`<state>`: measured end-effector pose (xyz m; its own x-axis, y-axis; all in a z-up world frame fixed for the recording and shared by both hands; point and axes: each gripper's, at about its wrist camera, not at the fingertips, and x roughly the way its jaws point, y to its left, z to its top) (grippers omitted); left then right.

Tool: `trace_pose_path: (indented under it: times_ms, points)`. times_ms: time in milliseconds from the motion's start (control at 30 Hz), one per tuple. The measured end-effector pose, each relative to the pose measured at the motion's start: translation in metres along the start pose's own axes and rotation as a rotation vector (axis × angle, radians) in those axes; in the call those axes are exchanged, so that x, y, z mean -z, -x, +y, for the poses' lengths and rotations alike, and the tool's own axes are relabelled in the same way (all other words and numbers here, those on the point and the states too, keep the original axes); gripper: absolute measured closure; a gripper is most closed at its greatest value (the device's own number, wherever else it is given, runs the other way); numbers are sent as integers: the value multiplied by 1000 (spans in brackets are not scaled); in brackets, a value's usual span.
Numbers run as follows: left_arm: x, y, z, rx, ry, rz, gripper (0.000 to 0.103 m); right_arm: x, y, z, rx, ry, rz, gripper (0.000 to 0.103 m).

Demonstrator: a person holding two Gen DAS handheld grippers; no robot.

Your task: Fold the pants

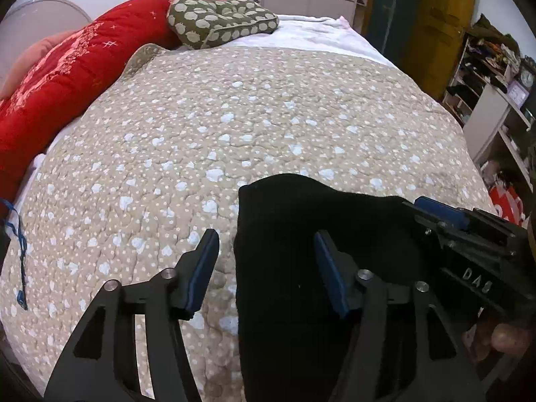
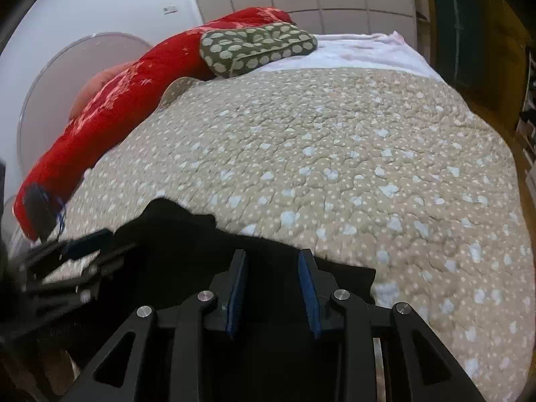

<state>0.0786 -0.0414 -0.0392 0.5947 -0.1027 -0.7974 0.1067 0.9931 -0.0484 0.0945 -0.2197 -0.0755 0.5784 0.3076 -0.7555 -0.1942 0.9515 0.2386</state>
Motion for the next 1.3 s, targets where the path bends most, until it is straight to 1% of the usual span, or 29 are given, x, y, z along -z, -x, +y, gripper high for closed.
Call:
trace_pose_path:
  times_ms: [100,167,200,267,367,467,533,567,633,733,833,933,1033,1133,1200,1267,1300]
  points:
    - [1,1,0,1,5,1,43,-6,9,0,-3,0,8,73]
    - [2,3,-1,-6,0,-4,43,-3,28,5,6,17,0,73]
    - [2,3,-1,-8,-2,-5,43,-1,35,6,-2,23,-10,73]
    - [3,3,-1,-8,3,-6,43,8,59,15,-33,48,-40,72]
    - [4,4,0,-7,17,-5,43,28,80,25,-47,93,-38,72]
    - [6,5,-1,-11,17,-9,42,47,77,27,-36,112,8,72]
    - [8,5,-1,-12,20,-10,38,65,72,23,-48,102,26,72]
    - [8,5,-2,-13,25,-11,38,72,70,21,-50,98,20,72]
    - [9,6,-3,-22,21,-11,38,80,70,21,-51,92,-16,72]
    - [10,10,-4,-19,6,-5,38,76,73,20,-61,73,-1,72]
    - [13,18,0,23,26,14,38,69,86,13,-86,39,-11,72]
    - [18,29,8,68,74,17,38,66,99,5,-41,20,-48,72]
    - [26,37,9,95,80,13,38,62,100,-3,-18,-5,-54,72]
    - [33,40,4,102,66,14,38,58,94,-5,-12,-16,-60,72]
    - [40,35,-3,114,47,35,38,53,88,-6,-15,-23,-70,72]
    - [44,31,-9,93,35,41,38,48,78,-8,23,-11,-74,72]
    - [45,30,-10,89,33,38,38,45,68,-10,66,-4,-54,72]
